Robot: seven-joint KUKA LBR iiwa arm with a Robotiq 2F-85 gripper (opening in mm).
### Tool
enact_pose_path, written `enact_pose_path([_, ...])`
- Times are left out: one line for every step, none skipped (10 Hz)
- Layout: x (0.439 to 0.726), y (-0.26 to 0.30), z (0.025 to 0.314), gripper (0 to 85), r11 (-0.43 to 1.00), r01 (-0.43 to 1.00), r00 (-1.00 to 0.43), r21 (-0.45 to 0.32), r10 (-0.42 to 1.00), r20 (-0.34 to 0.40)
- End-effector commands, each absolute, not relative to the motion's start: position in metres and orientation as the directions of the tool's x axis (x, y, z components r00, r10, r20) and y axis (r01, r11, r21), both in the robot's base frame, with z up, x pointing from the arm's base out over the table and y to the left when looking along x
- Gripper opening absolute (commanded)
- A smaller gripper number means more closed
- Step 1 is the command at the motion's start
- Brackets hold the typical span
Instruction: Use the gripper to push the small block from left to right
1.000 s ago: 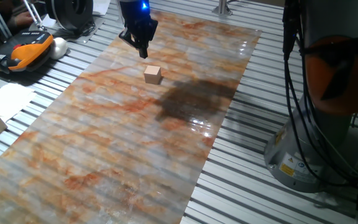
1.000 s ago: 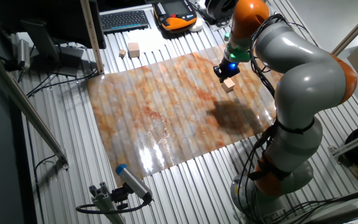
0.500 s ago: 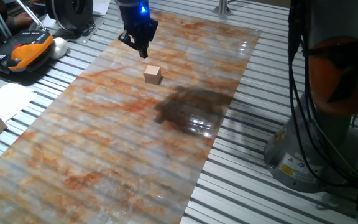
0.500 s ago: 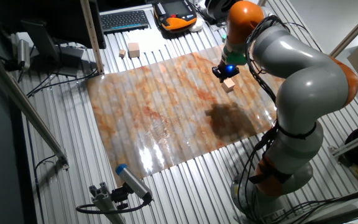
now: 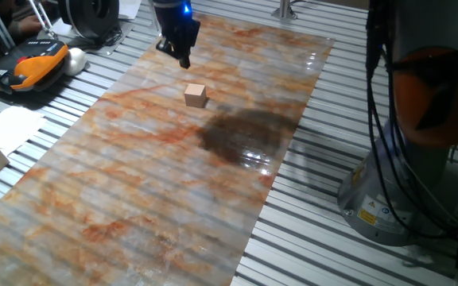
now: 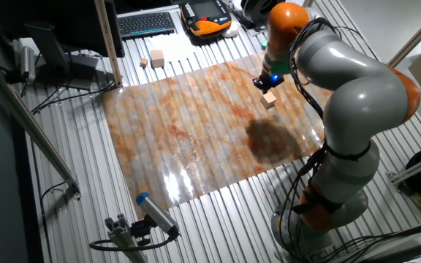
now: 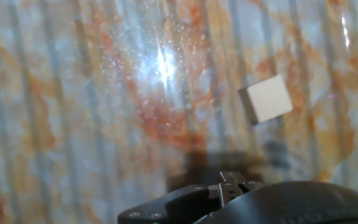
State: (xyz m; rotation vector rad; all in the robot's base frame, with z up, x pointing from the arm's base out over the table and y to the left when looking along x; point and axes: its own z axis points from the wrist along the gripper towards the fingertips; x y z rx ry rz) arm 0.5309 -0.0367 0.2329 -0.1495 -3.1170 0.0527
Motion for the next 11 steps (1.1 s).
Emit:
enact_pose_path([0.537, -0.096, 0.234, 0.0, 0.998, 0.063, -0.998, -0.021, 0.064, 0.024])
enact_pose_path([0.542, -0.117, 0.232, 0.0, 0.999, 0.030, -0.999, -0.020, 0.030, 0.017])
enact_pose_path([0.545, -0.135, 0.229, 0.0, 1.000, 0.004, -1.000, -0.015, 0.004, 0.016])
enact_pose_path([0.546, -0.149, 0.227, 0.0, 1.000, -0.007, -1.000, -0.014, -0.007, 0.015])
enact_pose_path([0.546, -0.159, 0.225, 0.0, 1.000, -0.022, -1.000, -0.017, -0.022, 0.012])
enact_pose_path([0.546, -0.159, 0.225, 0.0, 1.000, -0.022, -1.000, -0.008, -0.022, 0.021])
enact_pose_path([0.546, -0.159, 0.225, 0.0, 1.000, 0.018, -0.999, -0.001, 0.018, 0.032])
enact_pose_path([0.546, -0.159, 0.225, 0.0, 0.998, 0.055, -0.997, -0.014, 0.056, 0.048])
enact_pose_path([0.546, -0.159, 0.225, 0.0, 0.996, 0.084, -0.994, -0.018, 0.085, 0.064])
enact_pose_path([0.546, -0.159, 0.225, 0.0, 0.993, 0.121, -0.990, -0.009, 0.122, 0.070])
enact_pose_path([0.546, -0.159, 0.225, 0.0, 0.987, 0.155, -0.986, -0.030, 0.156, 0.064])
